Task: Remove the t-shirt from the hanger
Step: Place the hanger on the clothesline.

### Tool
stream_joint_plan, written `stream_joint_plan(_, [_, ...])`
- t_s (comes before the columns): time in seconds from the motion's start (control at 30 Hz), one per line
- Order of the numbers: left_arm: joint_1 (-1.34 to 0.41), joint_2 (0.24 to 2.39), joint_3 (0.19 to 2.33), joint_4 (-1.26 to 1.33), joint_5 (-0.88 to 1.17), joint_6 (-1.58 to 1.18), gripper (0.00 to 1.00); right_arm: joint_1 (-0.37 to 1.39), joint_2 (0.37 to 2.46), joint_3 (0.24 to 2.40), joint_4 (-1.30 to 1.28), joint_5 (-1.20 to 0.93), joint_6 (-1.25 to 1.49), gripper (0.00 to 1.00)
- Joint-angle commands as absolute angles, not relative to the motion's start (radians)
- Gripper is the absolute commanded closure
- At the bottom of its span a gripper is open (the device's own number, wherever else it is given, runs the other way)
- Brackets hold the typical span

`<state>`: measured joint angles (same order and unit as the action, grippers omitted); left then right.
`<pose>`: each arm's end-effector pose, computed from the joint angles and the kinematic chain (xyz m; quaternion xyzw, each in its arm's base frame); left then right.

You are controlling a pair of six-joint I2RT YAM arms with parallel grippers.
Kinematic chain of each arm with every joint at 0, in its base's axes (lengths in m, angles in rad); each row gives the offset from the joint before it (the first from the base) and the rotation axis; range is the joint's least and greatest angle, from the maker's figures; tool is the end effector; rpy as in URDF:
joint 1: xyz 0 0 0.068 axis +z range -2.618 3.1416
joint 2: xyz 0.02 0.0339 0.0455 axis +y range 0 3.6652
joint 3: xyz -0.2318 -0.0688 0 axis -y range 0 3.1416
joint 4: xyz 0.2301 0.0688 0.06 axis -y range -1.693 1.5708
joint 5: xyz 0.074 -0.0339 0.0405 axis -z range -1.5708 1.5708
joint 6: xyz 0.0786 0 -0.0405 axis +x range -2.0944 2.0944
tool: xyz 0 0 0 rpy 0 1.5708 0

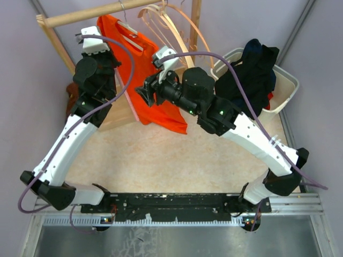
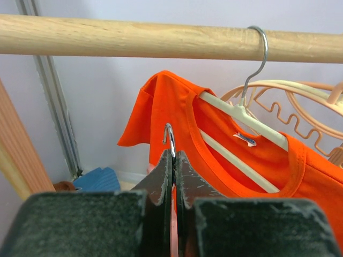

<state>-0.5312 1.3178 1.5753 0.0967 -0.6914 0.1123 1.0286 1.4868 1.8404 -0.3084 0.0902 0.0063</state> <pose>0.2801 -0.1064 0.5012 -0.0938 0.5980 0.0289 0.7955 0.1855 0.2942 0.4873 -0.3092 0.6180 0.3302 0.6430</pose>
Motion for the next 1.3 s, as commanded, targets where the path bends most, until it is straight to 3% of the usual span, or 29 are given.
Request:
stream_joint_plan(0.0, [-0.532, 1.351, 1.654, 0.137, -0.715, 0.14, 1.0, 1.057, 1.504, 1.864, -0.238, 0.085, -0.013, 0.46])
stream_joint_plan(1.03, [-0.547, 1.442, 1.747, 0.124, -0.793, 0.166, 1.0, 1.104, 1.602, 1.871, -0.207, 0.186, 0.037, 0.47])
stream_joint_plan(1.27, [-0.567, 1.407, 1.753, 0.106, -0.808, 0.149, 1.0, 1.104, 1.627, 1.842, -0.144, 0.266, 0.035, 0.52])
